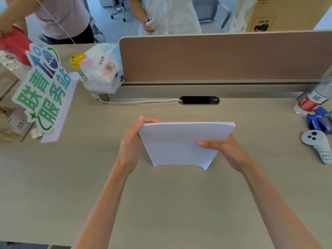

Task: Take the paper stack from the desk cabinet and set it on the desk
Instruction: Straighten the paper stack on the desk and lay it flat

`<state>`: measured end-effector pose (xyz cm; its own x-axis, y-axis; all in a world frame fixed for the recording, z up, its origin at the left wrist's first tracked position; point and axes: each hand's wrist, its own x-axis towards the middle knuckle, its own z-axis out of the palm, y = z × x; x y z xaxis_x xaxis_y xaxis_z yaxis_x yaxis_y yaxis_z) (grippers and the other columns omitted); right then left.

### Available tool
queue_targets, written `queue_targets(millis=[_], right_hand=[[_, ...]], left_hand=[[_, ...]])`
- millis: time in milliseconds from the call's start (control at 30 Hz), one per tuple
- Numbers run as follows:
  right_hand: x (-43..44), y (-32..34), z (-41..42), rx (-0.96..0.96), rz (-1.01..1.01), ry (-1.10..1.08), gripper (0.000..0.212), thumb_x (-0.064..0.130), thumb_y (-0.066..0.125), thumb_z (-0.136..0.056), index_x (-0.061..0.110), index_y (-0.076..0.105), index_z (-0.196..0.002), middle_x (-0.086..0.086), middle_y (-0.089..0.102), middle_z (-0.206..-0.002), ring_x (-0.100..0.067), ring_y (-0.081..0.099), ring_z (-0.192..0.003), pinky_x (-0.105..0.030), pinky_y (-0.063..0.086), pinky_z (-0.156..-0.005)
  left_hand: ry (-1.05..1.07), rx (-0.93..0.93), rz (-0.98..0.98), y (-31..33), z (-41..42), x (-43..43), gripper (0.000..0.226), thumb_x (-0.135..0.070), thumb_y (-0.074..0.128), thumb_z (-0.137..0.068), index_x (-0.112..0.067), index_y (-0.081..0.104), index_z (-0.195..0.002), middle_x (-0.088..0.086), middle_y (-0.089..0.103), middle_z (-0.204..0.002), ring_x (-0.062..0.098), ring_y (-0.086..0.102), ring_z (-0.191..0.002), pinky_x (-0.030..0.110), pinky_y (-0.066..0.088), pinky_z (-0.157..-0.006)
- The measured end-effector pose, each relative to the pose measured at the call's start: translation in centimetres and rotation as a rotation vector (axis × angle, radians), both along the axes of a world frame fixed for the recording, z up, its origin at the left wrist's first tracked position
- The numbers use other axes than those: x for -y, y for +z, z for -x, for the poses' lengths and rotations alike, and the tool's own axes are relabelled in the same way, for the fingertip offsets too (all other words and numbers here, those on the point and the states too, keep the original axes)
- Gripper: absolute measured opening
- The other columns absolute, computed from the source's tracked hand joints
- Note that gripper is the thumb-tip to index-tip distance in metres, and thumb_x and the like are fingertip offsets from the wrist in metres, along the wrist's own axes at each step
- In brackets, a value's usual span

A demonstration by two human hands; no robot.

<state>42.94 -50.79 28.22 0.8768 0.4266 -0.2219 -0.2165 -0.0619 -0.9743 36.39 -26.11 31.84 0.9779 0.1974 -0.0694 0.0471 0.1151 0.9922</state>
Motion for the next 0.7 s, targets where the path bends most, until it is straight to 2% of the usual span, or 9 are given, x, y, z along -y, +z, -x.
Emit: queue_targets(millis=[133,200,267,367,467,533,600,700], right_hand=[[0.0,-0.1,0.1,-0.01,0.007,-0.014,0.037,0.012,0.078,-0.069,0.023,0.07,-0.103,-0.002,0.075,-0.106,-0.016,0.071,-0.097,-0.032,0.054,-0.085],[0.2,0.1,0.2,-0.005,0.018,-0.012,0.038,0.012,0.078,-0.069,0.019,0.069,-0.106,-0.006,0.075,-0.108,-0.019,0.07,-0.099,-0.032,0.053,-0.086],[0.8,0.5,0.0,0.003,0.026,-0.006,0.034,0.009,0.079,-0.071,0.016,0.07,-0.103,-0.005,0.075,-0.105,-0.019,0.071,-0.097,-0.031,0.053,-0.085],[1.3,1.5,-0.5,0.035,0.048,0.05,0.02,0.012,0.076,-0.075,0.011,0.069,-0.094,-0.001,0.072,-0.09,-0.014,0.067,-0.083,-0.022,0.049,-0.075],[0.6,2.0,-0.6,0.058,0.062,0.103,0.019,0.013,0.076,-0.075,0.006,0.067,-0.09,-0.002,0.067,-0.084,-0.011,0.063,-0.076,-0.011,0.045,-0.064],[0.3,2.0,-0.5,0.045,0.042,0.06,0.021,0.007,0.076,-0.076,0.009,0.071,-0.096,-0.003,0.074,-0.091,-0.01,0.069,-0.081,-0.012,0.051,-0.066],[0.3,1.8,-0.4,0.033,0.035,0.03,0.026,0.007,0.075,-0.076,0.009,0.071,-0.102,-0.004,0.076,-0.098,-0.01,0.071,-0.087,-0.017,0.055,-0.073],[0.8,0.2,-0.2,-0.017,0.033,0.036,0.031,0.007,0.074,-0.077,0.018,0.069,-0.106,0.003,0.076,-0.101,-0.008,0.071,-0.092,-0.021,0.056,-0.08]], left_hand=[[-0.011,0.0,-0.015,0.1,-0.2,0.1,0.041,-0.038,0.035,-0.092,-0.013,0.067,-0.085,-0.006,0.07,-0.087,0.013,0.063,-0.083,0.031,0.043,-0.078],[-0.087,0.014,-0.055,-0.3,-0.2,-0.6,0.042,-0.05,0.04,-0.09,-0.019,0.068,-0.093,-0.005,0.069,-0.094,0.014,0.063,-0.087,0.032,0.043,-0.081],[-0.191,0.016,-0.112,-0.6,-0.3,-1.7,0.046,-0.056,0.059,-0.076,-0.023,0.065,-0.107,0.0,0.068,-0.1,0.016,0.062,-0.09,0.03,0.044,-0.081],[-0.343,-0.056,-0.19,-0.4,-0.8,-2.6,0.051,-0.035,0.073,-0.066,-0.025,0.062,-0.115,-0.002,0.071,-0.102,0.013,0.064,-0.092,0.021,0.047,-0.079],[-0.413,-0.142,-0.233,-0.7,-1.5,-2.2,0.036,-0.032,0.074,-0.069,-0.029,0.072,-0.105,-0.008,0.073,-0.105,0.006,0.066,-0.095,0.018,0.049,-0.083],[-0.35,-0.219,-0.19,-0.8,-1.7,-2.0,0.04,-0.04,0.075,-0.063,-0.026,0.074,-0.101,-0.003,0.075,-0.107,0.007,0.068,-0.097,0.024,0.05,-0.089],[-0.328,-0.238,-0.188,-1.2,-1.8,-2.2,0.047,-0.042,0.075,-0.063,-0.02,0.073,-0.105,0.001,0.075,-0.11,0.009,0.068,-0.099,0.025,0.05,-0.091],[-0.296,-0.265,-0.147,-2.7,-1.6,-2.4,0.027,-0.023,0.077,-0.077,-0.024,0.071,-0.103,-0.011,0.076,-0.099,0.003,0.07,-0.094,0.016,0.055,-0.082]])
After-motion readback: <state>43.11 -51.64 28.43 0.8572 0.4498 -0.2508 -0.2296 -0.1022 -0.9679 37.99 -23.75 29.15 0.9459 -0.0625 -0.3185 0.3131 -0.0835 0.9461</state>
